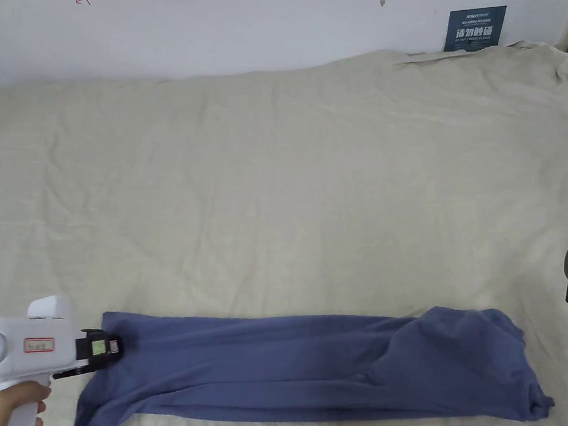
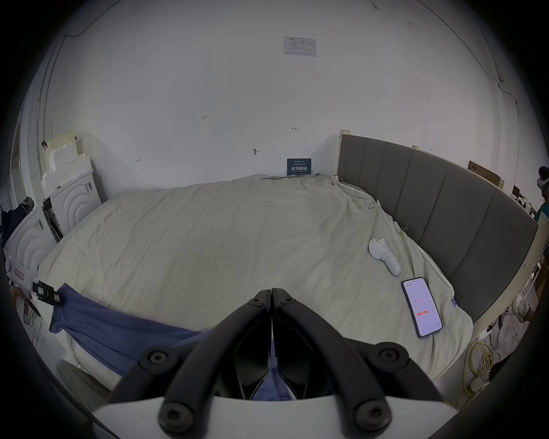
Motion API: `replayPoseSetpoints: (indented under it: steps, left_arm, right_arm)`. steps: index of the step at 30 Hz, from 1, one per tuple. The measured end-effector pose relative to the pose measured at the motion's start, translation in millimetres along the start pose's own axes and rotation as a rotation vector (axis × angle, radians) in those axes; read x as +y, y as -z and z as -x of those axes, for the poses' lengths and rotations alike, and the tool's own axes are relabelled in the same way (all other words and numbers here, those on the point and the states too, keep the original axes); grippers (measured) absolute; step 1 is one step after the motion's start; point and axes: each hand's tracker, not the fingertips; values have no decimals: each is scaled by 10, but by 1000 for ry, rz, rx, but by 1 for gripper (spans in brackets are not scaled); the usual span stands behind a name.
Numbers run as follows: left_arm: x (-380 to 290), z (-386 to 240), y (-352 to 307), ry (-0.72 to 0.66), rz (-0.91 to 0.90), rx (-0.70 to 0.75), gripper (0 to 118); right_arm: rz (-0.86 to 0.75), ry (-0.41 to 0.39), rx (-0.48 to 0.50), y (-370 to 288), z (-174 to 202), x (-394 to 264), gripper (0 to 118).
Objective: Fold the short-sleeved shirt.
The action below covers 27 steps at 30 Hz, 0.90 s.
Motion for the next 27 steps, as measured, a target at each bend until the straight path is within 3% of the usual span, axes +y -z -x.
replayPoseSetpoints:
  steps: [7, 16, 27]
  left_arm:
    - [16, -318, -107, -8, 41, 41, 4]
    - [-7, -1559, 175, 157, 146, -215, 4]
    - [-224, -2413, 998, 194, 240, -266, 4]
  right_arm:
    - [-3, -12, 19, -28, 16, -6, 0]
    - [-11, 6, 24, -116, -47, -54, 0]
    - [-8, 26, -7, -236, -229, -121, 0]
